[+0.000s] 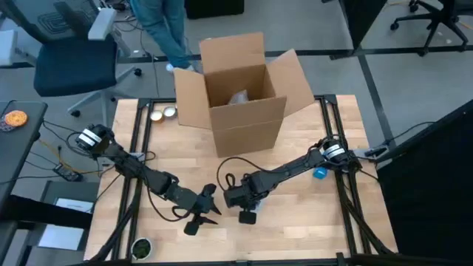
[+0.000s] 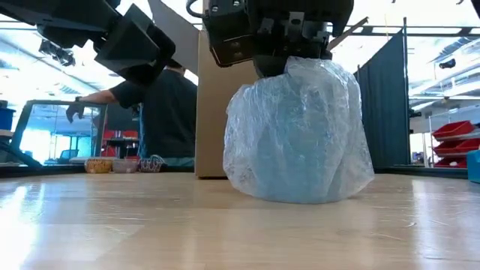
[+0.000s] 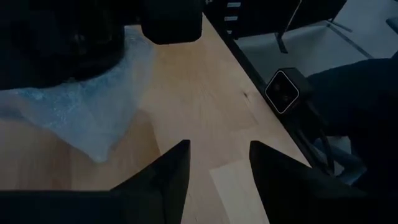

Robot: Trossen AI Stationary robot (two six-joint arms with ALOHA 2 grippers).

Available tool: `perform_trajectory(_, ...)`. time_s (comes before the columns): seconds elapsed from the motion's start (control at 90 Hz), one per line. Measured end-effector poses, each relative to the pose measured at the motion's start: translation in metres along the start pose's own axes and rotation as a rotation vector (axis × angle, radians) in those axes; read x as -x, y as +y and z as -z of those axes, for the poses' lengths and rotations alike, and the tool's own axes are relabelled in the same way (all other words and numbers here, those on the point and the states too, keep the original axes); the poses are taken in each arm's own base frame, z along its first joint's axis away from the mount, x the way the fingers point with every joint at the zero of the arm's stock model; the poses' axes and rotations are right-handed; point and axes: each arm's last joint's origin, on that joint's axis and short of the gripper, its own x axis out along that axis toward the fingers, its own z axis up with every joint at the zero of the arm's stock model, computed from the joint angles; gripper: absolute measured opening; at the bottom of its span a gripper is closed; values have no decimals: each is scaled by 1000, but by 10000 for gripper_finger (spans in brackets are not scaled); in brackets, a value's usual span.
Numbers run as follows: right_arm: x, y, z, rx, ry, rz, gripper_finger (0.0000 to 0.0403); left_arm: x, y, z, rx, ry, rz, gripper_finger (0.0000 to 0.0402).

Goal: Wrap mug
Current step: Wrap the blue cup with bubble wrap, then put the wrapped blue cup into the cardboard box

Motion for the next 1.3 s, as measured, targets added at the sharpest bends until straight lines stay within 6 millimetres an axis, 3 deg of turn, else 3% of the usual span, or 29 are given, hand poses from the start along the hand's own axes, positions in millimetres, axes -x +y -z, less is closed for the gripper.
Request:
perform_trajectory(0.278,0,0,0,-1,-3,11,30,0,0,0,-2,1,0,152)
perform_trajectory(0.4,9,-1,0,-2,10,36,31,0,0,0,-2,2,0,152)
perform_trajectory(0.589,36,-1,-4,4,20,134,51,0,0,0,-2,2,-1,152)
perform_trajectory(0.878,81,5,-1,-35,46,205,122,0,0,0,1,3,7,152)
perform_trajectory(1.056,110,28,7,-54,-5,172,155,0,0,0,1,4,7,152)
perform_trajectory(1.3,111,61,24,11,-46,157,208,0,0,0,1,-3,9,152)
